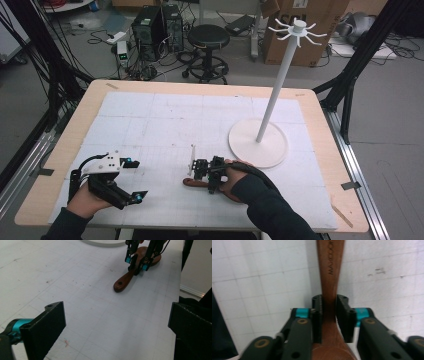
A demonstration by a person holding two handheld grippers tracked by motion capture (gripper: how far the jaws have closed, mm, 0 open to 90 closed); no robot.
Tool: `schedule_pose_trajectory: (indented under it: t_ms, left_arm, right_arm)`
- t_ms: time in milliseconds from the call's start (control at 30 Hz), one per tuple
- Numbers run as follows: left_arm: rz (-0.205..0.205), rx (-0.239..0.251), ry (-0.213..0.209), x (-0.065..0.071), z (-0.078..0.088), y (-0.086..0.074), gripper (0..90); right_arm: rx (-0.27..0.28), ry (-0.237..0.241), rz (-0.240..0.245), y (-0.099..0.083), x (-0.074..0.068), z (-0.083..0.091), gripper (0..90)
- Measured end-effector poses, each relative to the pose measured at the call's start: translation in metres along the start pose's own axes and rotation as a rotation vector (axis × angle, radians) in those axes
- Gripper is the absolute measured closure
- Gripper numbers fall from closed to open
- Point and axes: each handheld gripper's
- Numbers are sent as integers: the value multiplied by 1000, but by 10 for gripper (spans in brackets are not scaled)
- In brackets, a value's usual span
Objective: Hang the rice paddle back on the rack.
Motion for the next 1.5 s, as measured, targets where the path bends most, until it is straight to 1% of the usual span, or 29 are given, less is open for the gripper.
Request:
schedule_pose_trajectory:
  t_ms: [33, 67, 100, 133, 233, 267, 300, 367, 533, 700, 833, 900, 1000, 1033, 1067, 1100, 1133, 1167, 1233, 1267, 1300, 1367, 1400, 1433, 1467, 1500]
  left_arm:
    - [-1, -1, 0, 0, 0, 0, 19]
    - [-1, 0, -1, 0, 0, 0, 19]
    - [-1, -1, 0, 0, 0, 0, 20]
    - [-3, -2, 1, 0, 0, 0, 19]
    - [-2, -1, -1, 0, 0, 0, 19]
    - [-4, -2, -1, 0, 0, 0, 20]
    - [-2, -2, 0, 0, 0, 0, 20]
    - [-2, -1, 0, 0, 1, -1, 20]
    - [-6, -4, 0, 0, 0, 0, 20]
    - [-7, -3, 1, 1, -1, 0, 20]
    - [-7, -4, 0, 1, -1, 0, 20]
    - [-7, -6, 1, 1, -1, -1, 20]
    - [-8, -8, 4, 1, 0, -1, 20]
    - [-9, -8, 4, 0, 0, -2, 20]
    - [-8, -7, 5, 0, 0, -2, 20]
    - [-5, -6, 6, 1, 0, -2, 20]
    - [-6, -6, 7, 0, 1, -2, 20]
    - [-3, -6, 8, 0, 1, -2, 20]
    - [-4, -7, 8, 0, 1, -2, 20]
    - [-3, -7, 9, 0, 1, -2, 20]
    - [-3, -7, 10, 0, 1, -3, 20]
    - [-4, -7, 10, -1, 1, -3, 20]
    - [-4, -6, 9, -1, 1, -2, 20]
    - [-5, -7, 9, -1, 1, -2, 20]
    - [-2, -6, 9, 0, 0, -2, 20]
    - [-2, -8, 8, 0, 0, -3, 20]
  right_arm:
    - [4, -11, 7, 0, 0, 0, 771]
    - [3, -11, 6, 0, 0, 0, 772]
    - [8, -7, 10, -1, 0, 0, 774]
    - [12, -2, -12, -1, -1, 1, 776]
    - [16, 6, 2, -2, 1, 1, 778]
    - [21, 5, -4, -2, 1, 1, 778]
    - [25, 16, -7, -3, 1, 0, 778]
    - [25, 22, -4, -3, 3, 1, 778]
    - [33, 9, -9, -4, 1, 1, 778]
    - [42, 3, 5, -5, 1, 0, 781]
    - [48, 17, -13, -6, 1, 0, 784]
    - [46, 16, -12, -6, 1, 1, 785]
    - [58, 31, -3, -8, 4, 2, 785]
    - [73, 37, -10, -9, 5, 2, 785]
    - [75, 48, -2, -11, 6, 2, 785]
    - [92, 48, -7, -12, 6, 3, 785]
    - [105, 61, -8, -14, 7, 4, 785]
    - [116, 61, -15, -16, 8, 6, 785]
    - [146, 89, -15, -22, 9, 9, 785]
    - [169, 88, -20, -24, 10, 11, 785]
    - [180, 107, -19, -28, 11, 13, 785]
    - [212, 119, -24, -34, 11, 17, 785]
    - [225, 131, -19, -37, 11, 19, 785]
    - [245, 129, -24, -40, 10, 21, 785]
    - [250, 141, -22, -42, 10, 22, 785]
    - [273, 145, -22, -46, 10, 24, 785]
Point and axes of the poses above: each handheld gripper's, and its own axes: z roughly backward along the jaws, y roughly out of its top, x roughly to its right, and after that the axes turned 10 degrees about y, right-handed
